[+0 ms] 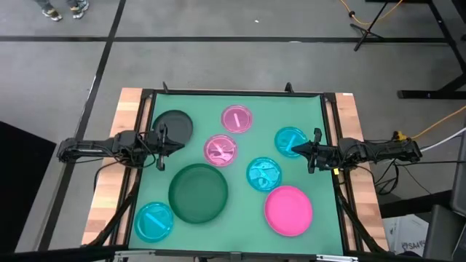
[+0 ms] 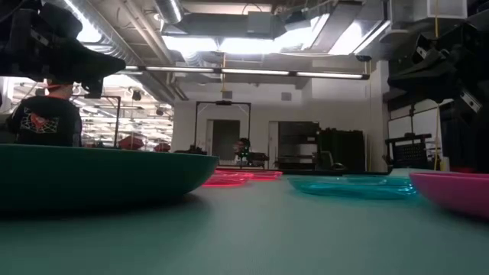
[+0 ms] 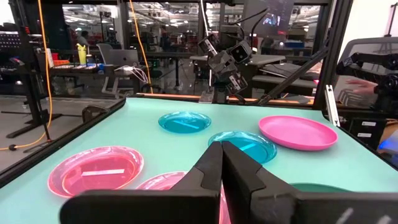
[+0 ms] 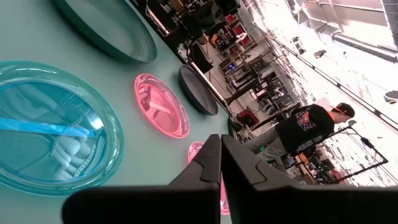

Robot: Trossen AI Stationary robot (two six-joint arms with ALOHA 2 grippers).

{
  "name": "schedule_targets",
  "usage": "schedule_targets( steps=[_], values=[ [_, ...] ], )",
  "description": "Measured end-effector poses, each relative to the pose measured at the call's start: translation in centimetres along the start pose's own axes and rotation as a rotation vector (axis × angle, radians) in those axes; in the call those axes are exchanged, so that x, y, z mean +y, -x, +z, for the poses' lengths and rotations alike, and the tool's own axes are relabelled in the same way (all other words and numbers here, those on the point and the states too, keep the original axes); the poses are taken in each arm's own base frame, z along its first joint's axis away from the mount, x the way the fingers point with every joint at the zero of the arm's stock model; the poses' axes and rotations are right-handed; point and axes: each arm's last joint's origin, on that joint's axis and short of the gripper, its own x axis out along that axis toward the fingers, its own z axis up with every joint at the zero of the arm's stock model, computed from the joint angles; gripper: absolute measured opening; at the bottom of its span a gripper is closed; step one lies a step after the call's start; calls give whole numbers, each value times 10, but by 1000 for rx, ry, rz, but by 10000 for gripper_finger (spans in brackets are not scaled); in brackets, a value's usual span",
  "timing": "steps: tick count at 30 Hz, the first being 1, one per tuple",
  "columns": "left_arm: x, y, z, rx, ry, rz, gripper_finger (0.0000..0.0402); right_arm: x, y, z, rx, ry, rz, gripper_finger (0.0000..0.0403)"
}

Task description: Stack plastic plates

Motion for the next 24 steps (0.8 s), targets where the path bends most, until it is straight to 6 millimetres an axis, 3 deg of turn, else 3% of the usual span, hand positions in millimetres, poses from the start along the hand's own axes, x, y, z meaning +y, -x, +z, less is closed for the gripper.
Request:
schedule_targets(
  steps=[24],
  values=[
    [0,0,0,1,0,-1,0,-1,0,-1,22,10,-20,5]
  ],
)
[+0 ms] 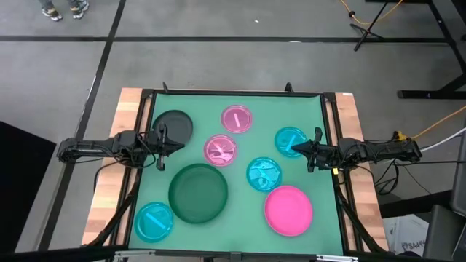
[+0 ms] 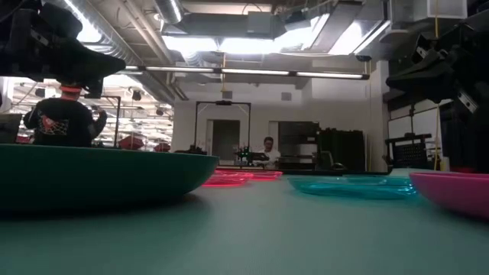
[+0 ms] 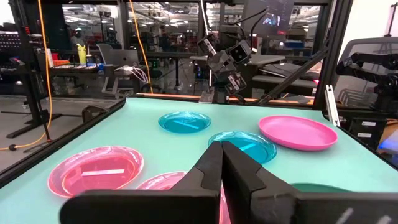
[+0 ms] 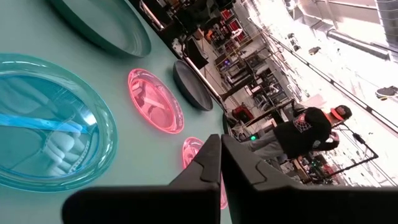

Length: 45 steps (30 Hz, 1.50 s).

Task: Stack plastic plates
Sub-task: Stack the pink plate on top of the green plate

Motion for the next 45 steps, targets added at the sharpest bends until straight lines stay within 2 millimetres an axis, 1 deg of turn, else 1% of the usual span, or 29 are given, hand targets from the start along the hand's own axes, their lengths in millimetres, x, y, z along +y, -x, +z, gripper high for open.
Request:
schedule_targets(
  steps=[12,16,21,25,28,34,37,41,45],
  values=[
    [0,0,0,-1,0,0,0,-1,0,1,-10,-19,-11,5],
    [0,0,0,0,0,0,0,0,0,2,-47,-155,24,5],
    [0,0,0,0,0,0,0,-3,0,4,-79,-421,5,5],
    [0,0,0,0,0,1,0,-8,1,8,-133,-531,-32,7],
    [0,0,0,0,0,1,0,-13,1,11,-174,-586,-72,24],
    [0,0,0,-1,0,0,0,-21,3,15,-212,-713,-174,94],
    [0,0,0,-1,0,0,0,-24,4,16,-240,-735,-190,122],
    [0,0,0,-1,0,0,0,-24,5,18,-276,-734,-165,140],
    [0,0,0,0,0,1,0,-25,6,21,-328,-728,-129,142]
  ],
)
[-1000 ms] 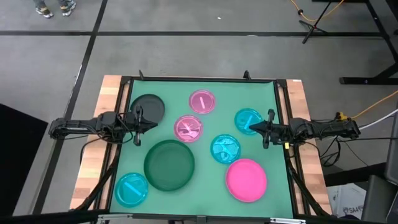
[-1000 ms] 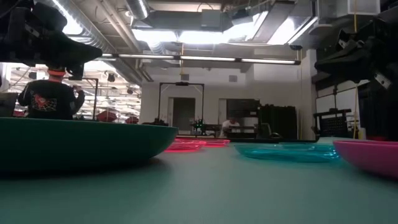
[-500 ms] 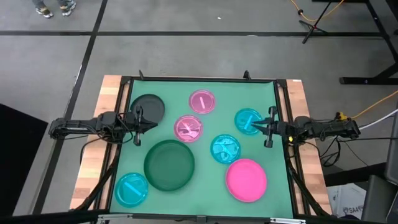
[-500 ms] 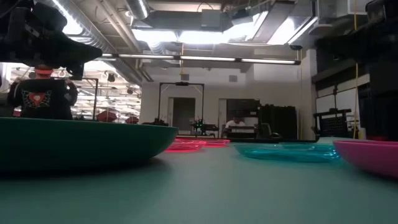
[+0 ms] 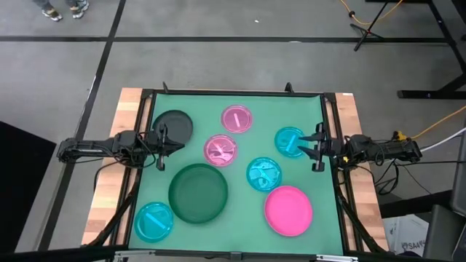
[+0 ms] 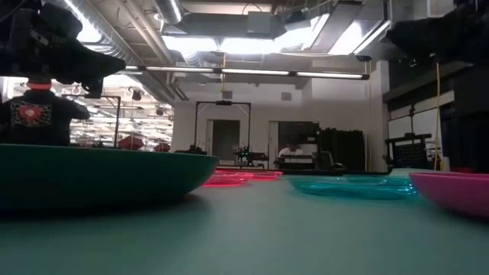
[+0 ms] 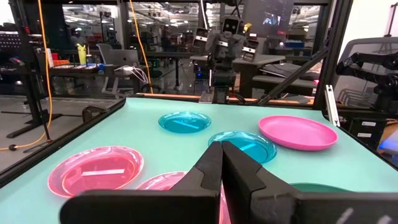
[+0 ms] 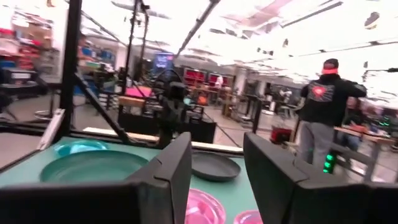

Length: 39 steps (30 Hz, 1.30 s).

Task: Stack plastic plates
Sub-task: Stack the pink plate on top of the green plate

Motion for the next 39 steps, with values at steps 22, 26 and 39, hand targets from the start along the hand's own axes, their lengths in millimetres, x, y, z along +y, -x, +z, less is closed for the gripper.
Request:
schedule_targets(
  steps=[22,26,39],
  values=[
    [0,0,0,0,0,0,0,-9,-19,62,72,19,87,143],
    [0,0,0,0,0,0,0,-10,-35,76,203,75,115,143],
    [0,0,0,0,0,0,0,2,-84,85,536,70,344,143]
  ],
)
